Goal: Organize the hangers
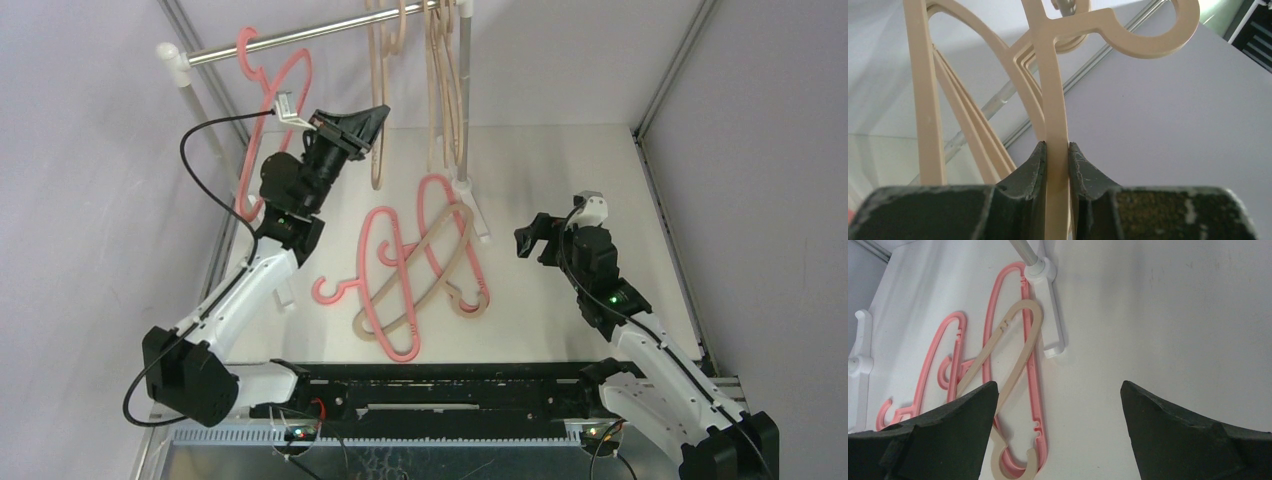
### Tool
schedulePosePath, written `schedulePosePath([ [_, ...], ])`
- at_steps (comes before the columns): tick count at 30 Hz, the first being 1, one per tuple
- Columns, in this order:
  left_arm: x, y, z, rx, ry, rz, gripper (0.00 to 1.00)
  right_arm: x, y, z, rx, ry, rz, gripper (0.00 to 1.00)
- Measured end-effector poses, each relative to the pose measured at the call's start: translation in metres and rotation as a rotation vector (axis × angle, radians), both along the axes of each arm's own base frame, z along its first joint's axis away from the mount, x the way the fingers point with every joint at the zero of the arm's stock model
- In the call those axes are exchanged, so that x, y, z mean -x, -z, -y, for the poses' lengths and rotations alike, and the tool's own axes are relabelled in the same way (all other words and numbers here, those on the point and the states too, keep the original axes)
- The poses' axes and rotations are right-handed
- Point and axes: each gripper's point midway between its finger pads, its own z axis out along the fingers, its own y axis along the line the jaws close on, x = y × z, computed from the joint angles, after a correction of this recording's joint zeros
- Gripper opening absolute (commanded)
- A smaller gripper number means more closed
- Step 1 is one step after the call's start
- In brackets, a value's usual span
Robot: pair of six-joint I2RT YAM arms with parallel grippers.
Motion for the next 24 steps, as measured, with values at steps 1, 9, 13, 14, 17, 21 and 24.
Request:
schedulePosePath([
  [1,-0.003,-0.004,0.001,0.005,-0.001,0.006,0.00,0.000,0.000,0.000,0.000,0.000,0.000,1.00],
  [9,-0.035,0.004,0.006,0.023,-0.039,-0.039,0.00,-0.001,0.000,0.002,0.001,0.005,-0.001,1.00],
  [13,-0.053,0.010,0.011,0.028,-0.050,-0.064,0.00,-0.002,0.001,0.004,0.002,0.014,-0.002,1.00],
  [14,-0.057,0.011,0.013,0.031,-0.049,-0.069,0.00,-0.002,0.001,0.005,0.002,0.016,-0.003,1.00],
  [17,-0.068,0.009,0.018,0.039,-0.044,-0.073,0.00,-0.002,0.001,0.006,0.003,0.021,-0.004,1.00],
  [21,-0.077,0.010,0.022,0.040,-0.042,-0.078,0.00,-0.003,0.002,0.007,0.003,0.024,-0.005,1.00],
  [24,-0.083,0.017,0.025,0.032,-0.042,-0.096,0.00,-0.003,0.002,0.009,0.005,0.029,-0.008,1.00],
])
